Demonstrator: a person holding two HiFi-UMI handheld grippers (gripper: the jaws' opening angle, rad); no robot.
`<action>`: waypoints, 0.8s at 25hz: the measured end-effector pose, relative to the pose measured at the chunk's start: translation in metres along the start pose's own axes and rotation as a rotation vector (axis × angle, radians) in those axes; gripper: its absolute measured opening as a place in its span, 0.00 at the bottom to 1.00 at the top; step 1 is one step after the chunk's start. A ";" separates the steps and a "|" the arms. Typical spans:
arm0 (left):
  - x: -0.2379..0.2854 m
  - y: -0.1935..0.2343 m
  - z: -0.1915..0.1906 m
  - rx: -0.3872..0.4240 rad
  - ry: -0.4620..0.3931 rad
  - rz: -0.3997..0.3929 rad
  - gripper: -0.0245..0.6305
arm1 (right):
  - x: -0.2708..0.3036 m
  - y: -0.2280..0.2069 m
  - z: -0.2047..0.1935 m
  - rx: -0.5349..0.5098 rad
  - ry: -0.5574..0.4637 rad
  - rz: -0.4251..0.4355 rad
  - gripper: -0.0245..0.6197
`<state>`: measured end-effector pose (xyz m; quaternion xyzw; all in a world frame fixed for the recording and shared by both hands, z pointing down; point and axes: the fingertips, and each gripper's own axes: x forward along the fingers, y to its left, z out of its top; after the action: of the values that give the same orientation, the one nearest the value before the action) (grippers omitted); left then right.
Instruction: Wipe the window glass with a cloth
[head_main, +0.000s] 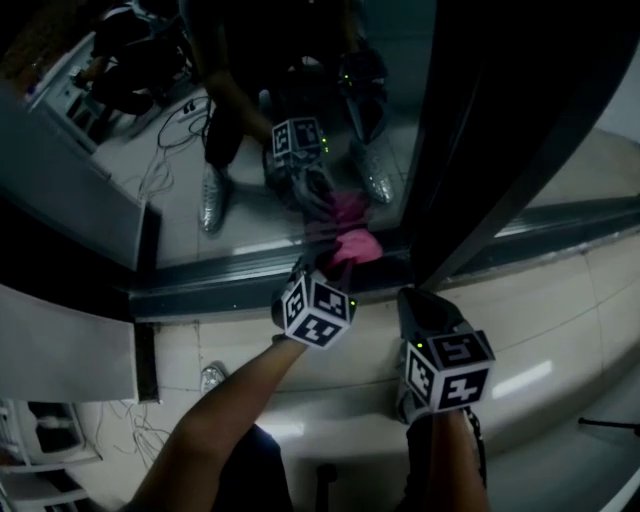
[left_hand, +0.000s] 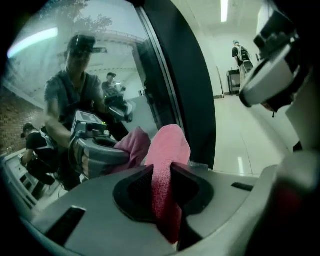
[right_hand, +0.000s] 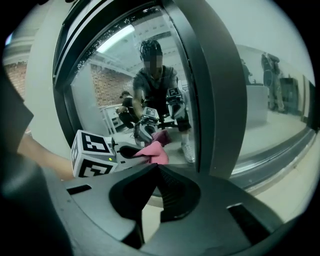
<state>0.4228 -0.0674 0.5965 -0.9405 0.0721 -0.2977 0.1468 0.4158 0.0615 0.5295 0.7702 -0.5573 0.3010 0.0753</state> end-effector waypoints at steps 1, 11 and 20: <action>-0.010 0.006 0.012 0.004 -0.023 0.008 0.13 | -0.004 0.004 0.004 -0.007 -0.016 0.002 0.04; -0.112 0.056 0.129 0.101 -0.206 0.100 0.13 | -0.047 0.063 0.041 -0.064 -0.124 0.035 0.03; -0.196 0.099 0.217 0.178 -0.312 0.208 0.13 | -0.101 0.089 0.116 -0.129 -0.244 0.021 0.04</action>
<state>0.3847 -0.0670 0.2901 -0.9461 0.1184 -0.1369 0.2687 0.3597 0.0584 0.3612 0.7886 -0.5888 0.1692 0.0531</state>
